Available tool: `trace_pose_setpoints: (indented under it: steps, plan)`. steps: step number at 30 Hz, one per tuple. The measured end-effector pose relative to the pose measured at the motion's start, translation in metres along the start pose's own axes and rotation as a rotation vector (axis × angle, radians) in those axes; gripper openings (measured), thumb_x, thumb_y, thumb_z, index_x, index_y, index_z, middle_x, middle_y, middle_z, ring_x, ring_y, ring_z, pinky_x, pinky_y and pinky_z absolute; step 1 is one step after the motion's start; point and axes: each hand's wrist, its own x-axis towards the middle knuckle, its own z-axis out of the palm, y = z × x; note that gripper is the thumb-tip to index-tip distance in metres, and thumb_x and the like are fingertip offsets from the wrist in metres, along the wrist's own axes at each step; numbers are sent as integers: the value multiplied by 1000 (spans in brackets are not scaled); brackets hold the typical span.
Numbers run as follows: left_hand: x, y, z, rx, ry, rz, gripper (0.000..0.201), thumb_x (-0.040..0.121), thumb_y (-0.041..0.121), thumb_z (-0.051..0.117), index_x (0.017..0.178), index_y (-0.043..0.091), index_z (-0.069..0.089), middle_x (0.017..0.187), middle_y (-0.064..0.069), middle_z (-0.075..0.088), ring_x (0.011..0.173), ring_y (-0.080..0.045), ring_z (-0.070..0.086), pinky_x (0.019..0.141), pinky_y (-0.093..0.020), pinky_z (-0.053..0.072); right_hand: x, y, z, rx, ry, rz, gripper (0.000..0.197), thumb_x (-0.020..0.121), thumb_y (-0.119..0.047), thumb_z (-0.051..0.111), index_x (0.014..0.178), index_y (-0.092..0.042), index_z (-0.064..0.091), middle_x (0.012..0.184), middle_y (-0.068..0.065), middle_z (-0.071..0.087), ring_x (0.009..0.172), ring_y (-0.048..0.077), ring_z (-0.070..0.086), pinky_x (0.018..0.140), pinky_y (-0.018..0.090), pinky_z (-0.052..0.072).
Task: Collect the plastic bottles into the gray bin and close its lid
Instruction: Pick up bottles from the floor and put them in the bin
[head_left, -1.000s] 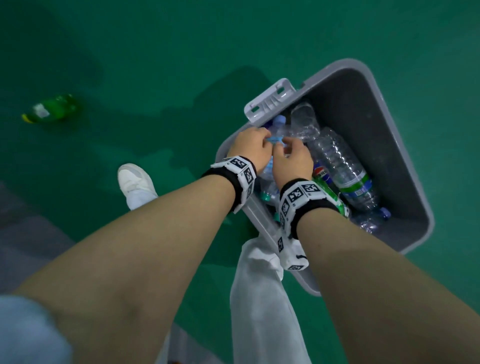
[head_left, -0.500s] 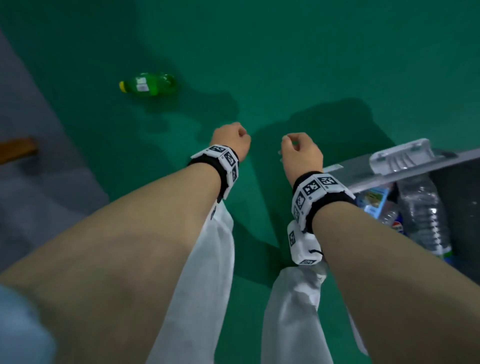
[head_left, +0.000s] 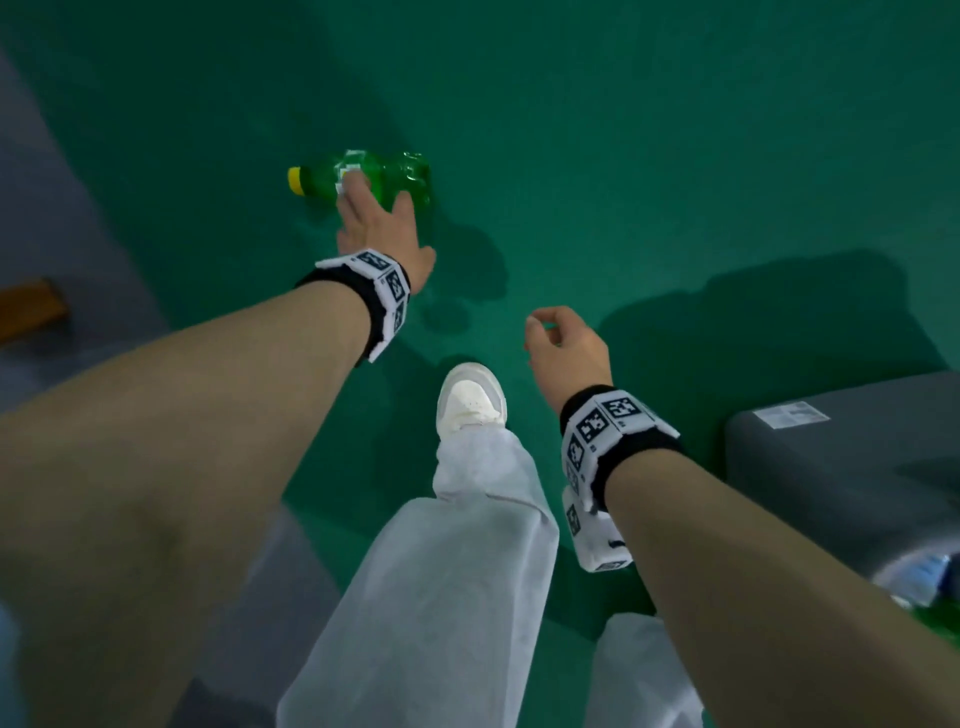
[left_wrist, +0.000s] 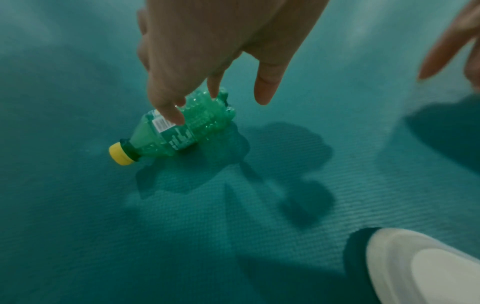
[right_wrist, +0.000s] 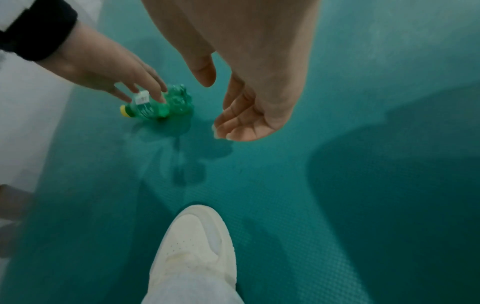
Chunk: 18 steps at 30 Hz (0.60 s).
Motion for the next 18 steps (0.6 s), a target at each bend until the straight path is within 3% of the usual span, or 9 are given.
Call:
trace_pose_setpoints:
  steps: [2, 4, 5, 6, 8, 9, 12, 15, 18]
  plan:
    - [20, -1, 1, 12, 20, 38, 71, 86, 29, 63, 145, 13, 26, 150, -20, 13, 137, -39, 19, 106, -45, 33, 9, 5, 5, 19, 12, 45, 24, 96, -32, 45, 113, -22, 59, 98, -2, 65, 68, 10, 59, 59, 22, 47]
    - [38, -1, 4, 51, 13, 59, 87, 86, 28, 63, 152, 14, 8, 150, -21, 14, 138, -38, 18, 109, -45, 26, 18, 10, 9, 51, 41, 82, 23, 95, -32, 46, 111, -23, 59, 97, 0, 68, 80, 18, 66, 68, 27, 51]
    - [44, -2, 5, 68, 6, 54, 86, 86, 26, 63, 152, 14, 10, 149, -21, 16, 137, -37, 19, 110, -44, 24, 22, 13, 10, 58, 49, 94, 23, 94, -33, 46, 110, -23, 59, 97, 0, 68, 83, 19, 67, 69, 27, 51]
    - [50, -5, 7, 77, 7, 41, 76, 85, 24, 63, 149, 13, 23, 148, -20, 18, 137, -37, 19, 110, -44, 23, 26, 15, 12, 62, 51, 103, 23, 94, -33, 47, 110, -23, 59, 97, 0, 68, 82, 20, 67, 67, 26, 51]
    - [57, -11, 8, 45, 51, 10, 41, 84, 20, 62, 123, 10, 55, 146, -18, 22, 134, -37, 22, 108, -42, 24, 31, 21, 13, 59, 41, 108, 22, 95, -33, 47, 110, -23, 59, 97, 0, 68, 78, 18, 66, 59, 23, 48]
    - [61, -13, 8, 26, 116, -9, 29, 84, 19, 61, 110, 8, 59, 143, -17, 26, 131, -38, 26, 105, -42, 26, 33, 24, 12, 54, 34, 107, 22, 95, -33, 47, 110, -23, 59, 96, 0, 67, 77, 18, 65, 56, 21, 47]
    - [79, -10, -8, 29, 353, 1, 25, 86, 23, 56, 103, 5, 52, 137, -19, 34, 125, -37, 33, 98, -42, 32, 41, 32, 8, 50, 16, 98, 22, 95, -32, 48, 111, -24, 59, 96, 0, 67, 84, 19, 68, 58, 20, 47]
    - [112, -8, -43, -10, 467, 66, 26, 87, 33, 51, 96, 8, 52, 152, -20, 17, 143, -37, 14, 115, -43, 19, 50, 37, -1, 49, 18, 102, 22, 95, -31, 48, 112, -24, 60, 93, 0, 67, 83, 20, 67, 57, 20, 46]
    - [153, -14, -81, -27, 285, 20, 24, 85, 36, 51, 92, 18, 65, 160, -7, 0, 147, -33, -4, 119, -46, 1, 62, 38, -10, 63, 35, 117, 20, 95, -31, 49, 110, -25, 59, 94, 0, 66, 81, 19, 65, 56, 20, 45]
